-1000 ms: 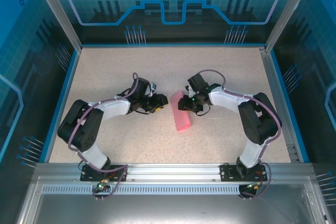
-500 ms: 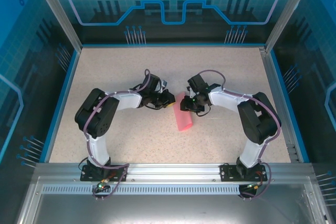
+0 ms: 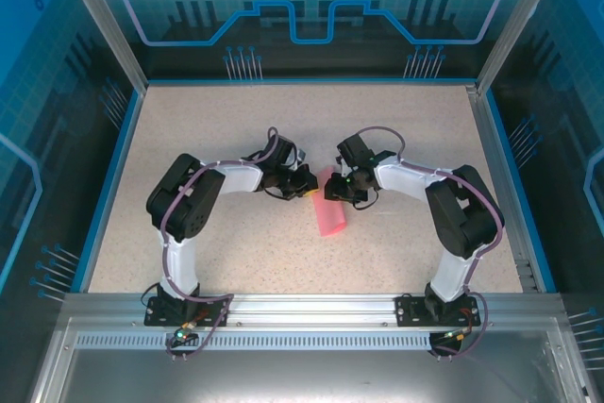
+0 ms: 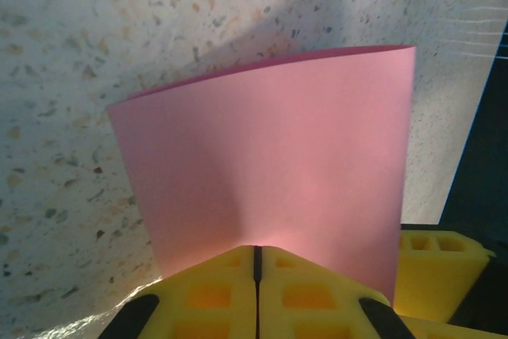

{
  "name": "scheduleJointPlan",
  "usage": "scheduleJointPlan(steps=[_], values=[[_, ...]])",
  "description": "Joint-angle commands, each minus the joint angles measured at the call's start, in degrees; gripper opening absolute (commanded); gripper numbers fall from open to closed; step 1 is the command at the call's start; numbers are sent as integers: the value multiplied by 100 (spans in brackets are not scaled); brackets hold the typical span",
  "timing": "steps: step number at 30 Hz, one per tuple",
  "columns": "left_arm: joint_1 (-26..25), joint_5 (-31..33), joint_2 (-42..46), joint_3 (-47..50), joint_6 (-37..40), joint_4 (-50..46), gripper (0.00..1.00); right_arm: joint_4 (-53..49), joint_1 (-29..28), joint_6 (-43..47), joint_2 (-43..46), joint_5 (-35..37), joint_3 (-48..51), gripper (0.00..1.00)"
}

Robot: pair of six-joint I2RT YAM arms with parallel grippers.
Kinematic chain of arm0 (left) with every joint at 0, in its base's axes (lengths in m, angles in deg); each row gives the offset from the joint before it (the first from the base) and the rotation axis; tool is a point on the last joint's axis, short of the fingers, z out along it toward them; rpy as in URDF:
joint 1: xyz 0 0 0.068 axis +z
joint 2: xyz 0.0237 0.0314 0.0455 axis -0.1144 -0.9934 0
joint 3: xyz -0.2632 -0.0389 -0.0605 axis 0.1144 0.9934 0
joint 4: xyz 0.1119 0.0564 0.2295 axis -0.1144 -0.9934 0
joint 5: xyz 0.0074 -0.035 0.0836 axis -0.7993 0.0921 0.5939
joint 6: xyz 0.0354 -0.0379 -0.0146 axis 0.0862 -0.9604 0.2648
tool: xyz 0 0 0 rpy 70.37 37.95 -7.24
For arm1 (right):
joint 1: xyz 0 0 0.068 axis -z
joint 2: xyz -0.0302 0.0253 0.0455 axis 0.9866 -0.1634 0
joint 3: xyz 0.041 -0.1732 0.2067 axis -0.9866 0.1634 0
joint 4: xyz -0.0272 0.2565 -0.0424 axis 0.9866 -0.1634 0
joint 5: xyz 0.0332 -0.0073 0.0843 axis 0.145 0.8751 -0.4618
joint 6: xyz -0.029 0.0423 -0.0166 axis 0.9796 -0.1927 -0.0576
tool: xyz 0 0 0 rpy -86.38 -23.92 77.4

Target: Fold a paper plane with a square sheet of paper (pick it up from the middle)

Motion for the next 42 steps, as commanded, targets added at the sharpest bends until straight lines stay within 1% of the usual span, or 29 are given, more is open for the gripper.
scheduleJointPlan(steps=[1,5,9,12,15,19,22,25,28,32,37,38,42], values=[[-66,18,-132,-248,227,-417,5,-131,85,-83,-75,-14,78,38],[-105,157,-203,-345,359,-721,4,-137,91,-87,-52,-36,74,38],[-158,336,-299,-526,507,-1141,3,-184,88,-94,7,-52,43,41],[-182,415,-380,-623,582,-1341,2,-163,91,-15,115,-266,34,43],[-189,447,-445,-683,631,-1447,1,-229,90,16,282,-251,39,46],[-192,431,-480,-709,653,-1482,1,-590,91,264,434,33,-91,54],[-192,419,-472,-761,699,-1533,1,-838,91,525,328,199,-276,59],[-199,394,-464,-828,732,-1578,1,-963,86,710,100,153,-441,62],[-196,388,-454,-866,754,-1607,4,-984,84,839,-101,63,-534,61],[-202,376,-441,-972,790,-1696,7,-959,90,949,-276,-58,-581,58],[-198,306,-387,-1112,756,-1728,11,-926,97,894,-384,83,-550,51],[-200,288,-356,-1129,748,-1714,12,-889,107,859,-394,99,-522,49],[-202,305,11,-1035,619,-1522,25,-629,143,607,-389,196,-262,45]])
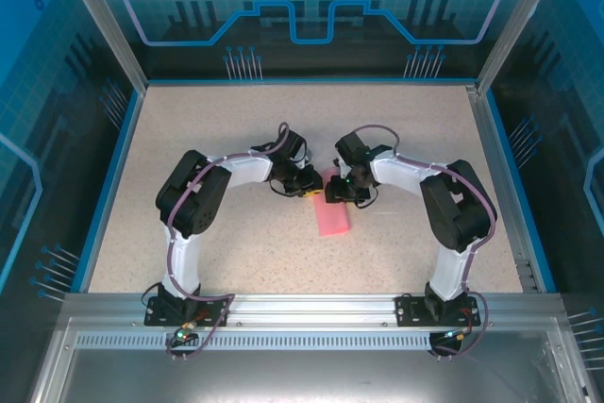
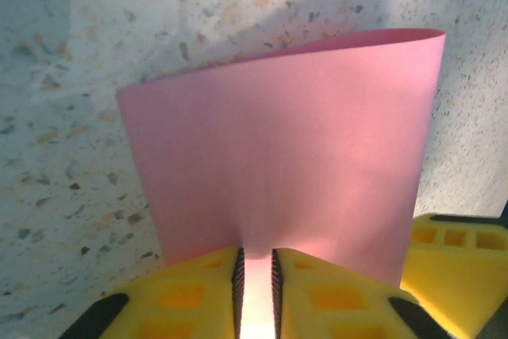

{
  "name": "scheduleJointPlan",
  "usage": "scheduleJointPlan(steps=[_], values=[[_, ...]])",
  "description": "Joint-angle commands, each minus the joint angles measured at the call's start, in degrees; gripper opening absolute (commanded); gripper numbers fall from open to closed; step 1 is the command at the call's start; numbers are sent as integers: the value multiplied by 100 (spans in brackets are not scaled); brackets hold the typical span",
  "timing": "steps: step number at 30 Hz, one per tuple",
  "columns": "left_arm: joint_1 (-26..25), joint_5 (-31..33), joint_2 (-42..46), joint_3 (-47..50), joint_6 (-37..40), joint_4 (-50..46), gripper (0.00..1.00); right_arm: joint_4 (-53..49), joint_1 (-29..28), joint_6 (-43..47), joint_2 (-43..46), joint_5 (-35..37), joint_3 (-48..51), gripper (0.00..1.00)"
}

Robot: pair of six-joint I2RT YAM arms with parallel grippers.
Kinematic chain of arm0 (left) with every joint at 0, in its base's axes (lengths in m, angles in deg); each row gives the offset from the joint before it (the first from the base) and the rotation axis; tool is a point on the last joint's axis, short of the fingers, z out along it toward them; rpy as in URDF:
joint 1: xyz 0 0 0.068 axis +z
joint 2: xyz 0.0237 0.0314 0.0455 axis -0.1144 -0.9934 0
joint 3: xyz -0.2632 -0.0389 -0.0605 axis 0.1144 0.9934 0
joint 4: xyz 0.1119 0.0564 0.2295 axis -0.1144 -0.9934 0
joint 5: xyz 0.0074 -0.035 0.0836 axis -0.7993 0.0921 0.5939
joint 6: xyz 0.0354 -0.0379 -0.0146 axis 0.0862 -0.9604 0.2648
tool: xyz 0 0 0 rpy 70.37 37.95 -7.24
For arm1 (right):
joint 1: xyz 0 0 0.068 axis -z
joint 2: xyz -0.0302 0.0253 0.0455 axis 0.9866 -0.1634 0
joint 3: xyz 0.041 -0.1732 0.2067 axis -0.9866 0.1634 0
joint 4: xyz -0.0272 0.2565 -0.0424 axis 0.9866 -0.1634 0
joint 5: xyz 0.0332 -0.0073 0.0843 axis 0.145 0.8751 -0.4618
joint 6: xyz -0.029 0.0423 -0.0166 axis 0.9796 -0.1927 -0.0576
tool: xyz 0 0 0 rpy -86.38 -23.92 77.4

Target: Fold a paper plane with a square sheet of paper (pick it up from the middle)

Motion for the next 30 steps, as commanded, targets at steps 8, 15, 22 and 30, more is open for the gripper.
scheduleJointPlan(steps=[8,15,22,30], values=[[-27,328,1116,510,-235,320,34,450,126,-354,-52,96,453,44],[-27,690,1409,858,-404,626,33,329,122,155,-231,-58,346,48],[-27,625,1196,757,-454,730,28,350,121,410,-368,-224,337,49],[-23,497,953,616,-485,714,27,213,122,523,-466,-96,223,49]])
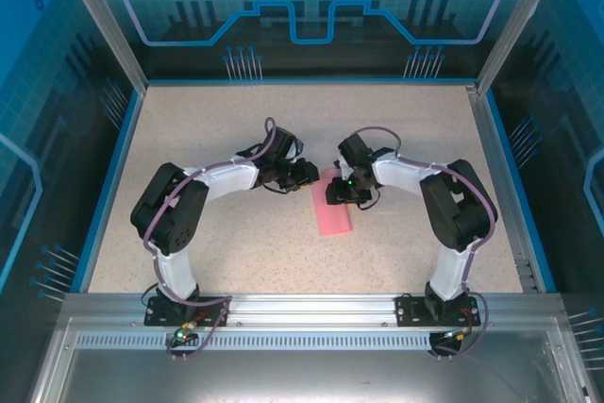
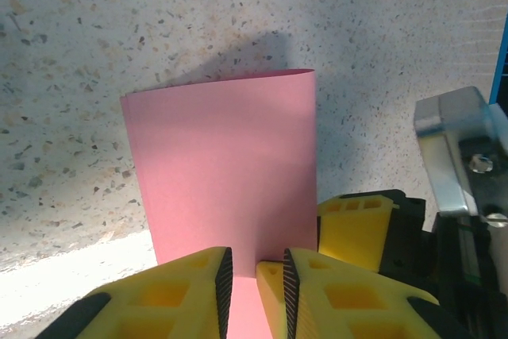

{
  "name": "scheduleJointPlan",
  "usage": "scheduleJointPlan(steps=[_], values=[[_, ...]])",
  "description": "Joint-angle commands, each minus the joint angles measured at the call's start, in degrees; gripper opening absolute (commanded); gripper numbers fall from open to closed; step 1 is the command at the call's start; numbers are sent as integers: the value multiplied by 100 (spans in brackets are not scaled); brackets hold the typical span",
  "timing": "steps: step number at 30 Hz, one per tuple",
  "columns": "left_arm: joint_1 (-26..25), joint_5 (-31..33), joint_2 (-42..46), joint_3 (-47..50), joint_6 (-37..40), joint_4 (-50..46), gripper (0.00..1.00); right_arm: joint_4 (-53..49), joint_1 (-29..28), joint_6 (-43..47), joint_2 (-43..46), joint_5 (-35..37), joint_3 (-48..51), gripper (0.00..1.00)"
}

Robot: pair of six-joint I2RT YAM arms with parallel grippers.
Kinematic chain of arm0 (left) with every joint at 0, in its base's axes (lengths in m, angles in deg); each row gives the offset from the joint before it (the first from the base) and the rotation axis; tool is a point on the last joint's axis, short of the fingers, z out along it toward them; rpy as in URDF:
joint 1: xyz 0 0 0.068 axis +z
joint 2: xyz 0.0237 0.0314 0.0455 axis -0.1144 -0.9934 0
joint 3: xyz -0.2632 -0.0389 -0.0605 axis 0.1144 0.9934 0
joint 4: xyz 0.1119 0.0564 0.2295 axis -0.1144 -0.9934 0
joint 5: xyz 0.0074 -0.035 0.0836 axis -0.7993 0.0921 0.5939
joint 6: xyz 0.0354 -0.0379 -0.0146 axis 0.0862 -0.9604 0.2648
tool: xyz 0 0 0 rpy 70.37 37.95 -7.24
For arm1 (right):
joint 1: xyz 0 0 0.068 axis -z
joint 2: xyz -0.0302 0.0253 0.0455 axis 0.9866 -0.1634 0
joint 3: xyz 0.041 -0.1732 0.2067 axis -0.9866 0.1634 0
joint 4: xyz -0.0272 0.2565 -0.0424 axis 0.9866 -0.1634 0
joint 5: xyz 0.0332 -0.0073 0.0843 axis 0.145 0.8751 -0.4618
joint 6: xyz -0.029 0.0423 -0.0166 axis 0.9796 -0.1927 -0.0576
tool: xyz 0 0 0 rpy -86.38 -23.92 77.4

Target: Fold a paper plane with a square sheet of paper (pick it up from the middle)

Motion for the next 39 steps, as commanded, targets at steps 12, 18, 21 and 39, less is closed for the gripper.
scheduleJointPlan(steps=[12,18,21,39], values=[[-24,-221,-343,-305,-77,-57,22,10,33,117,-605,8,-13,49],[-24,-396,-493,-414,-38,-88,14,-6,34,149,-681,-3,-39,49],[-35,-419,-576,-471,-20,-151,13,30,34,192,-707,-55,-39,50],[-43,-554,-869,-540,13,-288,10,-43,34,261,-874,-74,-110,51]])
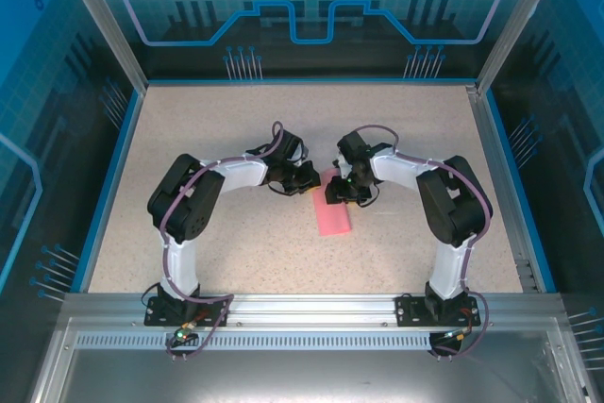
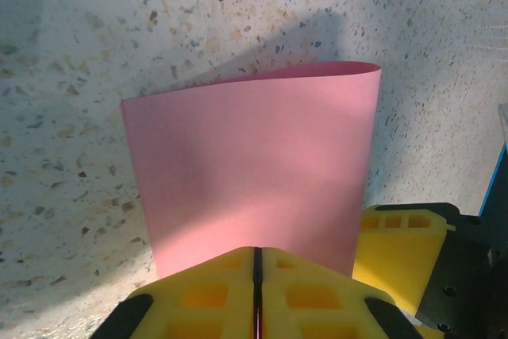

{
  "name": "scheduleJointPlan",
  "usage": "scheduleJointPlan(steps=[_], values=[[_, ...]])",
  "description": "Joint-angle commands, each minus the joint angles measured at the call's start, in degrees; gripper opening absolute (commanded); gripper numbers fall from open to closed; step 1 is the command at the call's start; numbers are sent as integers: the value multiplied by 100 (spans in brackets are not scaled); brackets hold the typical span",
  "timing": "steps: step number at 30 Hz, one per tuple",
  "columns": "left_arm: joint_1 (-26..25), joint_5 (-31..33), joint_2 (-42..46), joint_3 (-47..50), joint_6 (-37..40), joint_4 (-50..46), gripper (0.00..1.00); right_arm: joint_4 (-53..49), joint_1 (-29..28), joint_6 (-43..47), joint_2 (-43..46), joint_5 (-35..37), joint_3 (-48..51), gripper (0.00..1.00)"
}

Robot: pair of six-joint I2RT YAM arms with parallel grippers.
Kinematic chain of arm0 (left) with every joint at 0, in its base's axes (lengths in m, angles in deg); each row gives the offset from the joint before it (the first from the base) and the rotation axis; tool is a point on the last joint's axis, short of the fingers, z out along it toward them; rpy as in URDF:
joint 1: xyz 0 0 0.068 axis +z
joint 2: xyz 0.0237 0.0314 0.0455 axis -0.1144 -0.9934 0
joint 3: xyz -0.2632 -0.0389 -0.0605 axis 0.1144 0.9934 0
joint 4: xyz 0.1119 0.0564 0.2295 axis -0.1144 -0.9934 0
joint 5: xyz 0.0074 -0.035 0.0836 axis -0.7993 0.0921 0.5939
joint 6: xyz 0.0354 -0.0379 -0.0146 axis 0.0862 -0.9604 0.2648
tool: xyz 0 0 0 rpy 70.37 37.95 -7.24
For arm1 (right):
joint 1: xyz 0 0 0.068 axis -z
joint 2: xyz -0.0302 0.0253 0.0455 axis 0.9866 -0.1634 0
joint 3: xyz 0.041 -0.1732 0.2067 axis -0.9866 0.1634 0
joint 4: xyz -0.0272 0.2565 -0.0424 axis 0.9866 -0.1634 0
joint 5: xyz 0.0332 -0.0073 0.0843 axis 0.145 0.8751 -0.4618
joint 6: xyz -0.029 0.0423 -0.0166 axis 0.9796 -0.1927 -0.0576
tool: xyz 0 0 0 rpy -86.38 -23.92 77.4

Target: Fold a paper plane with a square sheet of paper (pick it up from the middle)

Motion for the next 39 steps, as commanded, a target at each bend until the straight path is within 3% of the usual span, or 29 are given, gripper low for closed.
scheduleJointPlan(steps=[1,20,26,31,34,39], values=[[-43,-200,-144,-153,87,-195,9,327,-15,96,-628,62,203,51],[-41,-55,-460,-18,218,-651,7,308,-13,-31,-510,46,176,51],[-45,89,-521,8,393,-896,6,282,116,-388,305,-112,174,55],[-45,124,-574,8,421,-934,6,140,302,-533,1197,139,173,66],[-41,125,-625,-25,429,-974,6,48,273,-482,1314,-80,19,64],[-45,134,-639,-13,419,-1007,5,62,-57,-447,998,-404,-255,52]])
